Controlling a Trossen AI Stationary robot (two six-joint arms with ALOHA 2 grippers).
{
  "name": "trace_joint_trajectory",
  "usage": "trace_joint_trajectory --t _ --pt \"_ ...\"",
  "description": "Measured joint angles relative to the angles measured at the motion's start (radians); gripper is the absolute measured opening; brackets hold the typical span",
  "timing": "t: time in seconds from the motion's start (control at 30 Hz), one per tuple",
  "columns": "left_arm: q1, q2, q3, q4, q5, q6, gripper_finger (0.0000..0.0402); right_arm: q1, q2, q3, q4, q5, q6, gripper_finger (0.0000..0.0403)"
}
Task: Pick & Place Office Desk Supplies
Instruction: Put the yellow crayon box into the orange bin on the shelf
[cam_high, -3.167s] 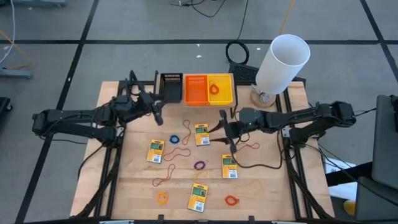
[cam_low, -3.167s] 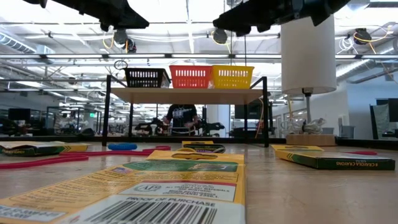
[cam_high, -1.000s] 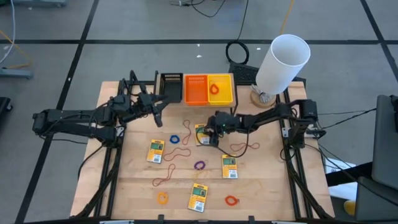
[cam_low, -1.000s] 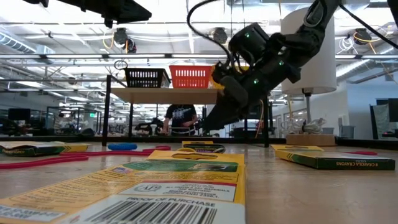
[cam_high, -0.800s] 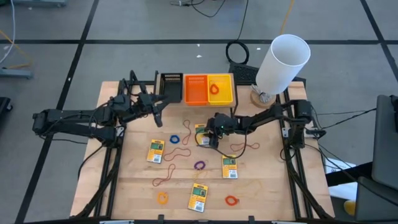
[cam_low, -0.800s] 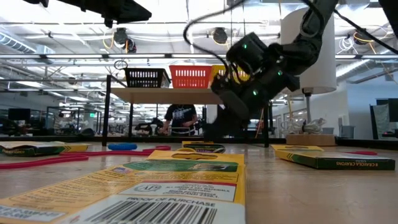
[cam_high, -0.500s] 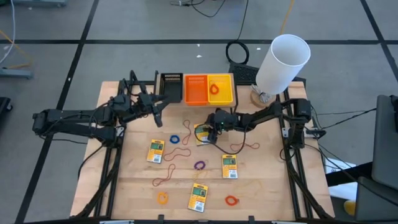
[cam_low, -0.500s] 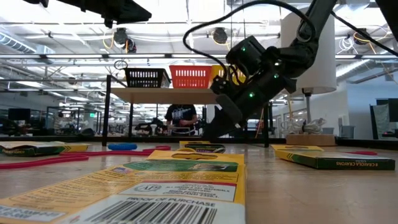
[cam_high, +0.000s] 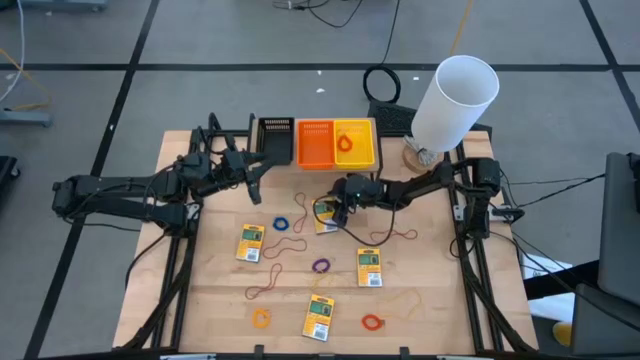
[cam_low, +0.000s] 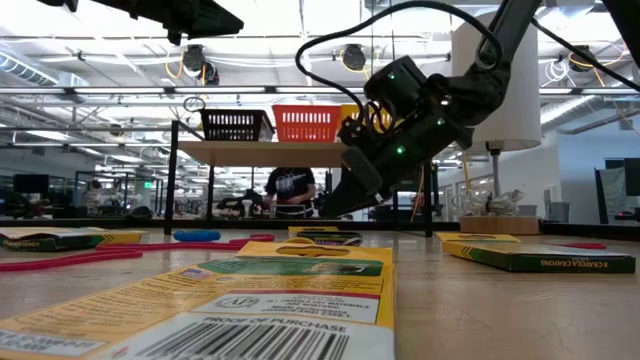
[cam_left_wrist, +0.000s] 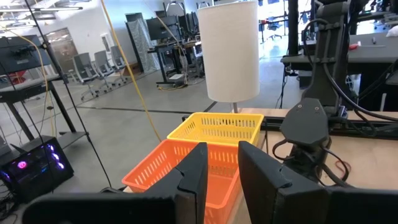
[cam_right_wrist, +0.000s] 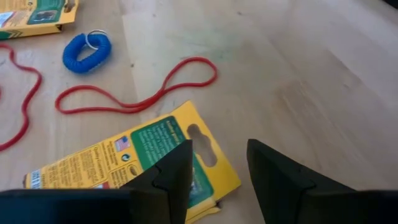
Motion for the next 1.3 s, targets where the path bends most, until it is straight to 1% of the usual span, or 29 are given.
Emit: trace_joint_trajectory --t 0.23,0.47,0.77,1.03,1.13,1.2,1.27,1.3 --pt "0.0 0.0 0.0 0.0 0.0 0.0 0.0081 -0.011 0.003 0.0 -0.002 -0.005 0.004 0.0141" --pt "0.0 0.0 0.0 0.0 0.0 0.0 0.0081 -0.011 0.046 0.0 -0.005 -0.021 0.005 0.0141" --pt "0.0 0.0 0.0 -0.001 0.0 0.0 0.0081 -0.015 0.058 0.001 0.004 -0.131 0.006 0.0141" --pt "0.0 0.0 0.0 -0.001 0.0 0.0 0.0081 -0.049 0.06 0.001 -0.003 -0.301 0.032 0.0137" --pt "0.0 0.0 0.0 -0.001 0.0 0.0 0.0081 -0.059 0.06 0.0 -0.004 -0.333 0.053 0.0112" --pt "0.0 0.0 0.0 -0.001 0.0 0.0 0.0081 -0.065 0.06 0.0 -0.01 -0.356 0.057 0.0074" --pt "0.0 0.0 0.0 -0.001 0.0 0.0 0.0081 -0.065 0.06 0.0 -0.018 -0.363 0.042 0.0025" --pt "0.0 0.0 0.0 -0.001 0.0 0.001 0.0081 -0.064 0.059 0.0 -0.019 -0.362 0.024 0.0013"
